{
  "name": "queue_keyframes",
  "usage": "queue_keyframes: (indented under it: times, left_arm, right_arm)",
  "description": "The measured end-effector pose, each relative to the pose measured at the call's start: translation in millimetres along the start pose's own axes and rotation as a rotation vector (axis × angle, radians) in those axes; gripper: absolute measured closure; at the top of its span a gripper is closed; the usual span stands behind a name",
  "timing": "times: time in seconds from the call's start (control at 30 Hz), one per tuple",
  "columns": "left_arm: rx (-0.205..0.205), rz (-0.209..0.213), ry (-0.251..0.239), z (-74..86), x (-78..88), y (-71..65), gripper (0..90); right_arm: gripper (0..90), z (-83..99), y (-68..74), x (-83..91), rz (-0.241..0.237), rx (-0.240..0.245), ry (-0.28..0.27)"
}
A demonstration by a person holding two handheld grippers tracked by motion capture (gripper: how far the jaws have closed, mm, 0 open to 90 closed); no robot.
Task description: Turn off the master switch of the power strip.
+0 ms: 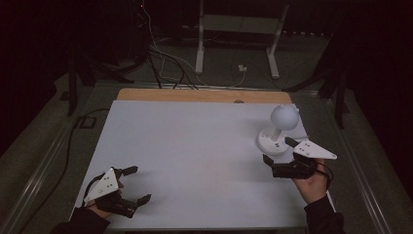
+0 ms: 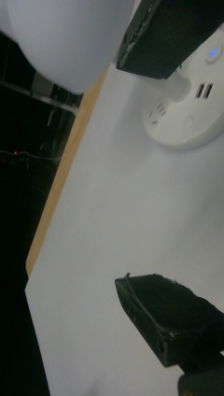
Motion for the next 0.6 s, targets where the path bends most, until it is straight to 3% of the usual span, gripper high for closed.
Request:
queue_keyframes:
  times: [0.37, 0.6]
  left_arm:
    - [0.001, -0.001, 0.000, 0.0, 0.1, 0.3, 0.3]
    - [0.002, 0.000, 0.000, -0.1, 0.2, -0.1, 0.4]
  right_arm:
    - [0.0, 3.9, -27.4, -2.0, 0.057, -0.018, 0.016]
    - [0.0, 9.1, -36.6, -7.8, 0.055, -0.028, 0.032]
Point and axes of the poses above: each handheld gripper's, and its own axes: x roughly backward along the jaws, z roughly out of its underside, y roughly to its left, the point moved 9 cm from there along -x, roughly forward along the jaws, and after that the axes turned 1 degree about -z, right-handed, at the moved point
